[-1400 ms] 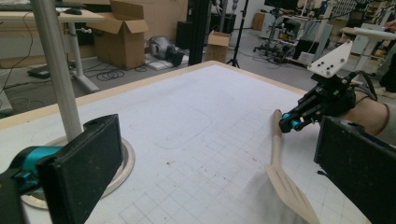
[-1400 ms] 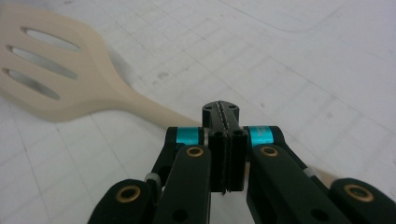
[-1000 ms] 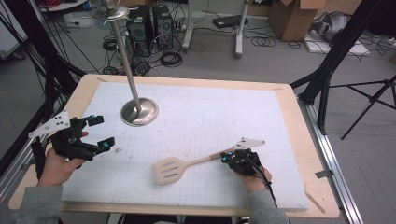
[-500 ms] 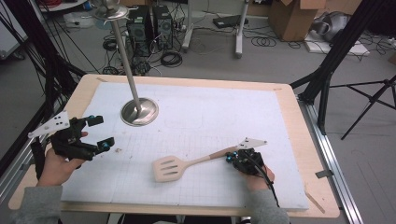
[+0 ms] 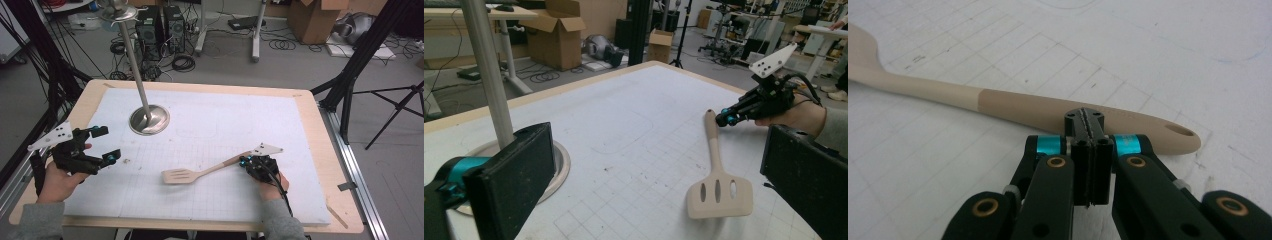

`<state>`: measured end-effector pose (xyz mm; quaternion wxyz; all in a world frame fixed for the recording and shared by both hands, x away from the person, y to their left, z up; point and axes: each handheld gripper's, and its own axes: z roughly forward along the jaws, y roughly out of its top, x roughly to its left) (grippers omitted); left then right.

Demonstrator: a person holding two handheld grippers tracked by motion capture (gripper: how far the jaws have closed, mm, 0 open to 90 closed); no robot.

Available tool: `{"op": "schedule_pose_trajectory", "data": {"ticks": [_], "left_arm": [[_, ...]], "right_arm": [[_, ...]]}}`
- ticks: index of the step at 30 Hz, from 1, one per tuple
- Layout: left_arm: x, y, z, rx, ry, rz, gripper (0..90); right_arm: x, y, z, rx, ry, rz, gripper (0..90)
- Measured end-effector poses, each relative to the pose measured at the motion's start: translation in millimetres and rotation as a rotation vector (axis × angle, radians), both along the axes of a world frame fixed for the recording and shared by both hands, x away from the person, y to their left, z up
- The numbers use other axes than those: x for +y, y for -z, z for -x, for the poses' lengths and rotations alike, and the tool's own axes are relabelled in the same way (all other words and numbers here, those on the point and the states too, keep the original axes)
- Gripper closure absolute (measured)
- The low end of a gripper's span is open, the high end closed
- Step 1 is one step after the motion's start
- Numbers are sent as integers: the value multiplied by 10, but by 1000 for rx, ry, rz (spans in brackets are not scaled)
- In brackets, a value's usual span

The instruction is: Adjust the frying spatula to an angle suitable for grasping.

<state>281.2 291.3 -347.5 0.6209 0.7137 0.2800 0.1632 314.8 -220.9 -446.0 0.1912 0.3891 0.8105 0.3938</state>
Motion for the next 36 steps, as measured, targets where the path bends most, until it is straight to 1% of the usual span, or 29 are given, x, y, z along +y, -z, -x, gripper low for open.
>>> {"op": "schedule_pose_trajectory", "data": {"ticks": [7,10,16,18,22,25,27,36], "left_arm": [[21,1,25,-2,-6,-3,18],[18,9,29,1,-8,-6,18],[35,17,41,5,-12,-11,18],[40,19,48,5,-17,-10,18],[52,21,60,5,-20,-14,18],[58,19,70,5,-21,-17,18],[61,20,76,3,-22,-17,18],[122,29,117,7,-38,-13,18]], "right_arm": [[29,17,-101,-4,10,-16,900],[42,23,-155,1,16,-31,900],[84,23,-281,-4,18,-31,900],[103,22,-310,3,24,-36,900],[132,24,-371,-4,24,-29,900],[163,23,-420,0,32,-34,900],[185,27,-460,-5,33,-32,900],[299,24,-615,1,47,-37,900]]}}
